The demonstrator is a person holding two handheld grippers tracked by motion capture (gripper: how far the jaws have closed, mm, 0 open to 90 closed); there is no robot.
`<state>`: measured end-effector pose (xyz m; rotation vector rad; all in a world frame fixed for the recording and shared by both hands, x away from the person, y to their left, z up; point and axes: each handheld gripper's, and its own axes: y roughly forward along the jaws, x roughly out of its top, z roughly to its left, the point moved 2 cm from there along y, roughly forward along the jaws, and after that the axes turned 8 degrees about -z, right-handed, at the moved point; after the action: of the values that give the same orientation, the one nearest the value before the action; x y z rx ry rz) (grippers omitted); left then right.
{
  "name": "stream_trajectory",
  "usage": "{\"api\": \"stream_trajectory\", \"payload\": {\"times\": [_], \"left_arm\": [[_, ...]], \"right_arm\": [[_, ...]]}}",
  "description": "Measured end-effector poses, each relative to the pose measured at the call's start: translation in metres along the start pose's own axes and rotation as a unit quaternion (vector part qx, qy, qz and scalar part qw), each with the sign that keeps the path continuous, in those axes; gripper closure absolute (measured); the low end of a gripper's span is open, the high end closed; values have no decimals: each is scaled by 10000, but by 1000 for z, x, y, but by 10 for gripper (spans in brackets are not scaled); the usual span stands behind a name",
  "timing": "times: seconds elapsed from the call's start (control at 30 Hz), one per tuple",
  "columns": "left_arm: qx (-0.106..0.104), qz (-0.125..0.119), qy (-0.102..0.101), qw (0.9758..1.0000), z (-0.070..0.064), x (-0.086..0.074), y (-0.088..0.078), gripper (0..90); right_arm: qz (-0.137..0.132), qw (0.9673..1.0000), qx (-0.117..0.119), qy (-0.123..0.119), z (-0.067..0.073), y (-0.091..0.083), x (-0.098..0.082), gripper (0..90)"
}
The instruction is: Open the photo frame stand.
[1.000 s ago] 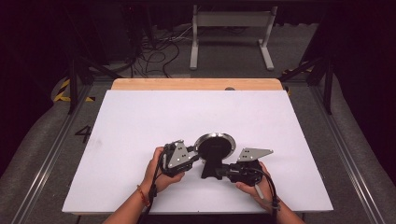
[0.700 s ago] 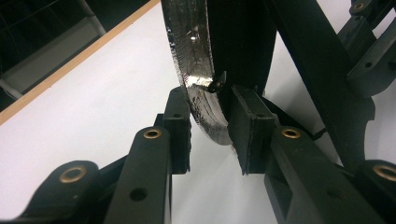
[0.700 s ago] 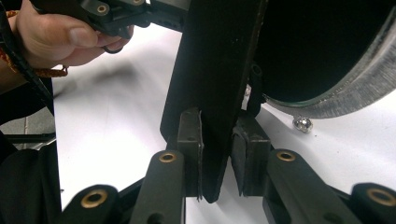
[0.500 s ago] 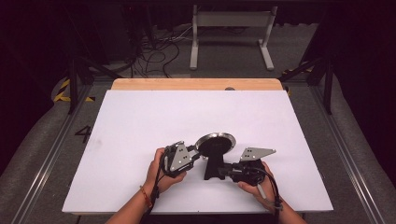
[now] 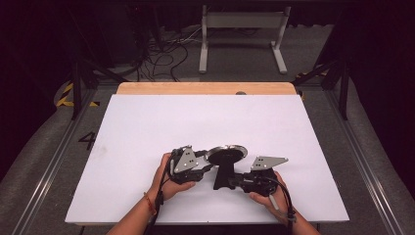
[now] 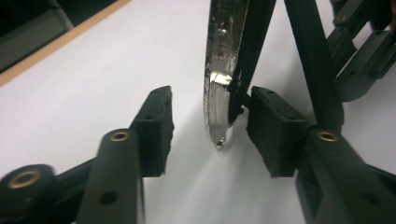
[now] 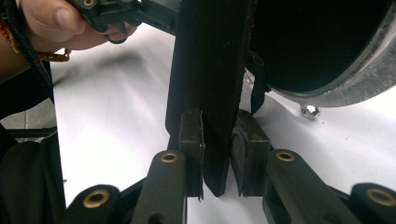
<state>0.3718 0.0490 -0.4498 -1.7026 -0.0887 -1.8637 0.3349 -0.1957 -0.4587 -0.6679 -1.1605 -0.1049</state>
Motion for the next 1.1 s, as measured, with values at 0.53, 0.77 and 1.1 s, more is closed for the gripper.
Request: {"api": "stream_trajectory", "payload": {"times": [0.53,0.77,1.1], "left_arm": [[-110,156,187,9996,-4,-1,19,661],[144,205,243,9994,2,-6,18,714],[290,285,449,9982,4,-5,19,715]], "right_arm": [[-44,10000,32,9,2,0,0,771],[-5,10000,-14,64,-1,2,-2,754],[-23,9999,-108,38,-2,4,0,748]]}}
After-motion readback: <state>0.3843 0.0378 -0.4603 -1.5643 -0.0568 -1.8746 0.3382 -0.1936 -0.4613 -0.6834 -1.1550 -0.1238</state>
